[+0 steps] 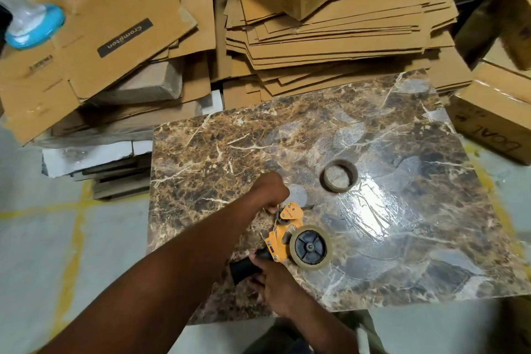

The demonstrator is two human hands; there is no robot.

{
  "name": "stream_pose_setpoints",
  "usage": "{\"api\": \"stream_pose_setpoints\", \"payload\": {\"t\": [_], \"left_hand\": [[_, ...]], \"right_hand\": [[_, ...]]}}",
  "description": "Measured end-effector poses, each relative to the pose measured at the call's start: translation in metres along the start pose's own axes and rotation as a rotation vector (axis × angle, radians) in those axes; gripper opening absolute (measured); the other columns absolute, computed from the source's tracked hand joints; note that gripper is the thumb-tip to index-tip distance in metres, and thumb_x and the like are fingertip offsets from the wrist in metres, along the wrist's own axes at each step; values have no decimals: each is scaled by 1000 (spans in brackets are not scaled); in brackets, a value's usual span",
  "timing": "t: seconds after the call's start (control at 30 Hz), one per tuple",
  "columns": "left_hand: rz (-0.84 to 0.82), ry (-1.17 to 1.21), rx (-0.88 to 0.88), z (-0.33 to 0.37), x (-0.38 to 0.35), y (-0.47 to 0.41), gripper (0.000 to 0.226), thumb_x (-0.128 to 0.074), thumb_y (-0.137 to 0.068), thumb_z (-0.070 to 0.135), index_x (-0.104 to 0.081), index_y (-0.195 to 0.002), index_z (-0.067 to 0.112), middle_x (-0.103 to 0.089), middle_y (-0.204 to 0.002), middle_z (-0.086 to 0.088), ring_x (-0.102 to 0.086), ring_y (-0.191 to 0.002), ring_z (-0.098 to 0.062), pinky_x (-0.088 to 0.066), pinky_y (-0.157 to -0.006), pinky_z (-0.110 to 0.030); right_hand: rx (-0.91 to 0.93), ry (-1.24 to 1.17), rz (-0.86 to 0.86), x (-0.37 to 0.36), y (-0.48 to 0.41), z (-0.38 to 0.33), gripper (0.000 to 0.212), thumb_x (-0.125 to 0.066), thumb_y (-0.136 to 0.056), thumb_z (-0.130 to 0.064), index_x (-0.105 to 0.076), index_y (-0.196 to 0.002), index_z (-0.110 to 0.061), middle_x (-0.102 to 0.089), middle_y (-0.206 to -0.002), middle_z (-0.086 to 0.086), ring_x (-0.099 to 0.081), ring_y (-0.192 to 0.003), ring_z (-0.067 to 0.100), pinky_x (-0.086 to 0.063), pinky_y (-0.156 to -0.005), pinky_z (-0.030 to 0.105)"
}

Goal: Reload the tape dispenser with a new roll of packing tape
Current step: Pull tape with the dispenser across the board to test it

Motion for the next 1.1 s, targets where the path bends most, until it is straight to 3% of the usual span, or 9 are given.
{"api": "stream_pose_setpoints", "payload": {"t": [0.2, 0.3, 0.43, 0.5, 0.63, 0.77, 0.93, 1.03, 1.1], "left_hand": [[-56, 302, 7, -22, 0, -13, 4, -56, -102, 0, -57, -101, 3, -78, -85, -29, -80, -70, -37, -68, -75, -52], [-56, 424, 35, -34, 11, -14, 10, -54, -104, -3, -61, -108, -9, -78, -92, -30, -73, -54, -29, -66, -59, -41], [-46, 604, 96, -54, 31, -6, 10, -56, -103, -4, -62, -97, -7, -67, -67, -17, -64, -43, -20, -58, -44, -32], [-80, 678, 97, -61, 36, -3, 16, -52, -105, 0, -65, -99, -6, -65, -62, -13, -63, -44, -18, -58, -42, -32], [-143, 740, 12, -62, 53, -7, 16, -55, -106, 4, -68, -113, 2, -65, -83, -16, -59, -57, -16, -60, -47, -29], [-242, 832, -82, -52, 73, -1, 20, -58, -104, -1, -66, -122, -2, -70, -99, -15, -66, -58, -11, -55, -48, -20], [-337, 621, -202, -47, 75, -18, 25, -61, -101, -5, -75, -117, 9, -76, -97, -9, -65, -62, -8, -51, -53, -19], [-255, 320, -298, -48, 80, -44, 29, -71, -94, 3, -82, -114, 22, -82, -107, -1, -74, -86, -15, -60, -72, -25], [-183, 165, -370, -42, 86, -55, 25, -71, -92, 5, -84, -107, 21, -82, -98, 10, -76, -90, -12, -59, -75, -26]], "right_hand": [[110, -21, 27, -9, -11, -10, 32, -83, -81, -17, -75, -110, -6, -76, -111, 16, -72, -101, 32, -54, -77, 43], [171, 68, 46, -4, -8, -20, 33, -90, -75, -17, -72, -99, -4, -77, -98, 16, -73, -89, 33, -54, -67, 40], [356, 121, 17, 3, 7, -51, 26, -82, -74, 7, -67, -94, 2, -71, -90, 25, -70, -83, 43, -59, -71, 48], [456, 248, 110, 10, 20, -71, 26, -82, -69, 3, -73, -92, -8, -72, -86, 23, -69, -80, 42, -58, -68, 49], [634, 525, 251, 19, 48, -105, 13, -78, -78, -7, -77, -88, -14, -71, -61, 6, -58, -49, 22, -46, -48, 34], [715, 740, 372, 27, 67, -125, 15, -78, -82, -13, -69, -86, -23, -75, -74, -9, -68, -62, 1, -54, -57, 22], [763, 1089, 533, 40, 73, -142, 19, -73, -77, -38, -66, -90, -26, -71, -80, -11, -67, -75, 7, -51, -64, 28], [732, 1232, 587, 40, 73, -155, 21, -71, -78, -37, -56, -90, -28, -57, -73, -13, -64, -75, 16, -41, -60, 27], [743, 1289, 628, 40, 70, -165, 22, -69, -77, -42, -53, -84, -29, -54, -72, -12, -61, -71, 16, -40, -60, 27]]}}
Point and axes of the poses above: each hand's wrist, its own y-axis away from the middle knuckle, its own x-axis out of the back of the hand, z = x × y, the point moved 9 cm from there along -y, towards the middle knuckle
